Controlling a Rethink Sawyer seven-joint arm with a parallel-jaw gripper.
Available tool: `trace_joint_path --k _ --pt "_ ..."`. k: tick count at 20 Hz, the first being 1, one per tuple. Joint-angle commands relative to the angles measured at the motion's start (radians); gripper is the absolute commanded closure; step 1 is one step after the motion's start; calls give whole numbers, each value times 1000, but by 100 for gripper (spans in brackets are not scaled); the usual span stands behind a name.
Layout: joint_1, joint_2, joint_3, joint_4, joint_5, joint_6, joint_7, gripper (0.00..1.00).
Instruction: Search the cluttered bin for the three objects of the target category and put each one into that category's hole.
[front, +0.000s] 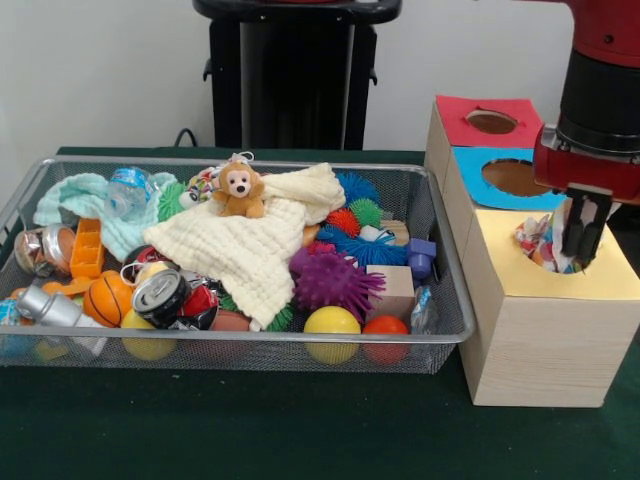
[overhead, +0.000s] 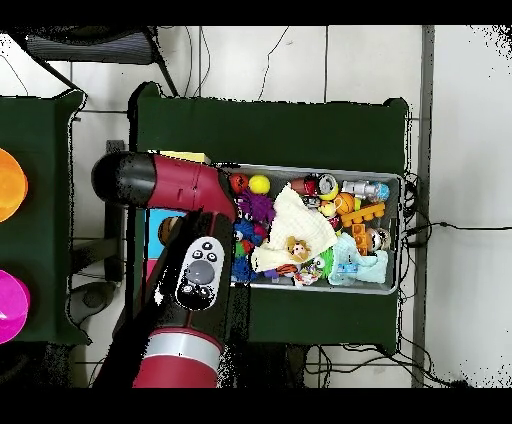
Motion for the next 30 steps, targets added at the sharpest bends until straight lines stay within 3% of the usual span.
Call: trace_joint_path --k 1,4,8,14,17,23,27,30 --pt "41 101 -37 54 -12 19 311 100" --pt "64 119 -80 12 -35 108 300 100" --pt "80 133 -118 -11 -37 145 289 100" --pt "69 156 -100 -27 -13 165 261 100" --pt "35 143 -30 17 27 105 228 100" --pt "-78 127 175 137 124 -145 112 100" --pt "-151 106 295 210 143 -270 57 100" --pt "-165 107 321 217 127 -284 60 100"
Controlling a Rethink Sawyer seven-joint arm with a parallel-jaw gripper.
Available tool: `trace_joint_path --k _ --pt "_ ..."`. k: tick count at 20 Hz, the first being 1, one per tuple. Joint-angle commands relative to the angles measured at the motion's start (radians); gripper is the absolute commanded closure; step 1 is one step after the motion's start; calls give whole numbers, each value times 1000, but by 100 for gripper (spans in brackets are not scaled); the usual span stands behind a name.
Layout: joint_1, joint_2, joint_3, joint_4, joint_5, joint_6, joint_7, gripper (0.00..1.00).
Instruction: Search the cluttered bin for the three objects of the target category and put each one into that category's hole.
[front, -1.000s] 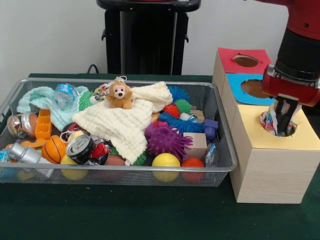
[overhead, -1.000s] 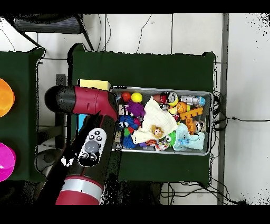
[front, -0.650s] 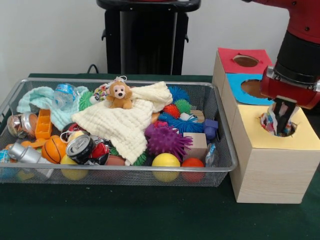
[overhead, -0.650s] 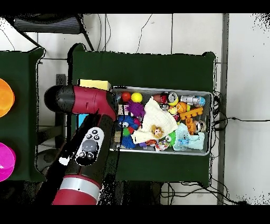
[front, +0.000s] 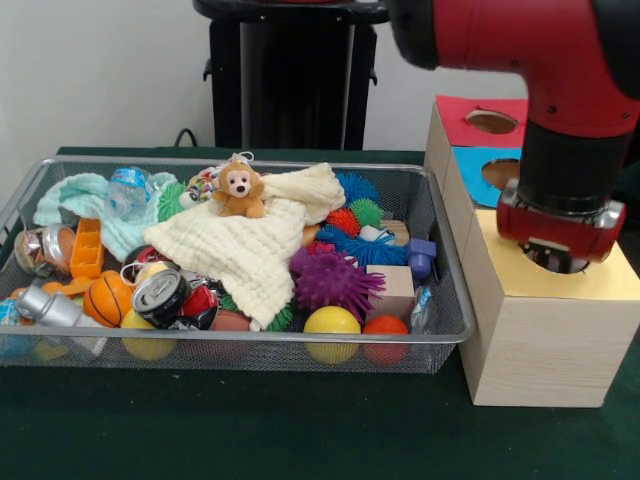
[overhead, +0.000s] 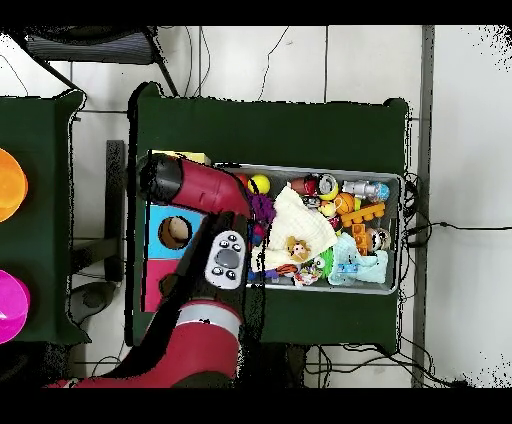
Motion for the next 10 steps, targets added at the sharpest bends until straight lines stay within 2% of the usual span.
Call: trace_joint_path --k 1,10 --pt "-103 30 271 186 26 -159 62 100" --pt "-88 35 248 163 -20 -140 110 100"
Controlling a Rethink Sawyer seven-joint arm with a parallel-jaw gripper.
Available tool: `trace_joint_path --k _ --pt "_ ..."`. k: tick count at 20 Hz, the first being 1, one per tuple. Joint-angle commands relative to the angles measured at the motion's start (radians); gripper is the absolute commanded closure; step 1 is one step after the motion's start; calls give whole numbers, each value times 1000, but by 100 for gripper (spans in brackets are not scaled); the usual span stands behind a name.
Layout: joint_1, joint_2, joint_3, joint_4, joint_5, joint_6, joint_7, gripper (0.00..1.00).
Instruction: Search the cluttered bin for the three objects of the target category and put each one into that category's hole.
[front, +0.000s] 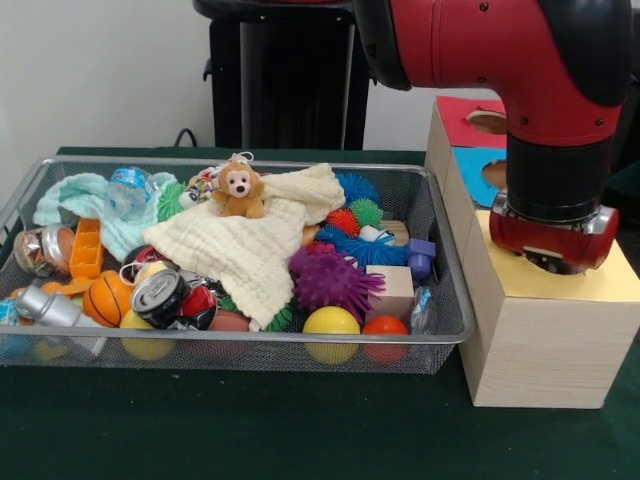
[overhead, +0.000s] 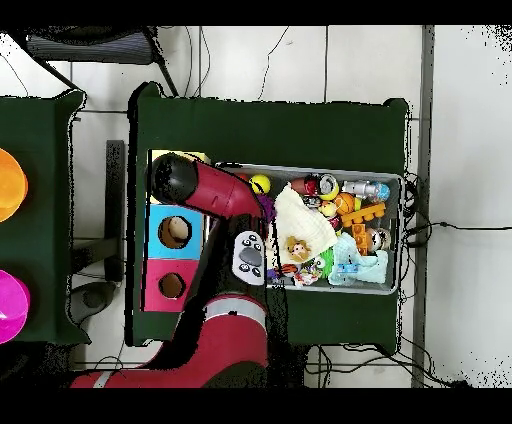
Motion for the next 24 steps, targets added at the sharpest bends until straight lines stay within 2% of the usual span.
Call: trace_joint_path --k 1,7,8,11,15,24 --pt "-1 77 120 88 -25 -68 119 100" --pt "42 64 44 51 -45 70 149 100" --pt "47 52 30 51 -50 104 154 100" --pt "92 51 -54 -9 -85 289 208 100" --pt "116 14 -97 -10 -99 373 236 100" --pt "158 -18 -139 27 -61 306 264 100"
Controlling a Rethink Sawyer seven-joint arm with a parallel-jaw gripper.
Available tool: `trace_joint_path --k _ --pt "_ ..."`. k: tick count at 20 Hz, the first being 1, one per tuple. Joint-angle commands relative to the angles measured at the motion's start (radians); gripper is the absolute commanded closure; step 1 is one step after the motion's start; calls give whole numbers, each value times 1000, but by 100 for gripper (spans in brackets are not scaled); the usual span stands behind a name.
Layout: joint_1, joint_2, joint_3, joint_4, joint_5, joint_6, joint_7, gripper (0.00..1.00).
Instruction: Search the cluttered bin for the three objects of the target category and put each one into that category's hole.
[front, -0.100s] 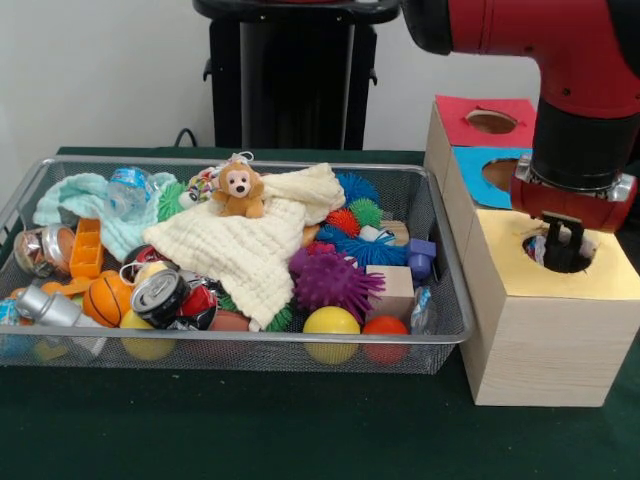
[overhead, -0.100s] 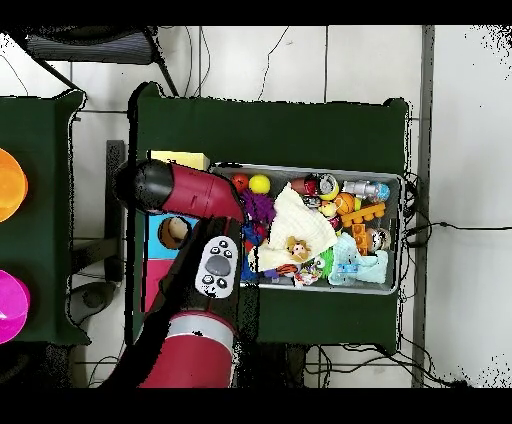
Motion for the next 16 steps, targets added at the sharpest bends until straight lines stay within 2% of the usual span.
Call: trace_joint_path --k 1,12,16 --pt "43 -16 -6 71 -18 129 262 100" --pt "61 -84 -28 151 7 10 233 100" --pt "18 -99 32 203 30 -121 193 100"
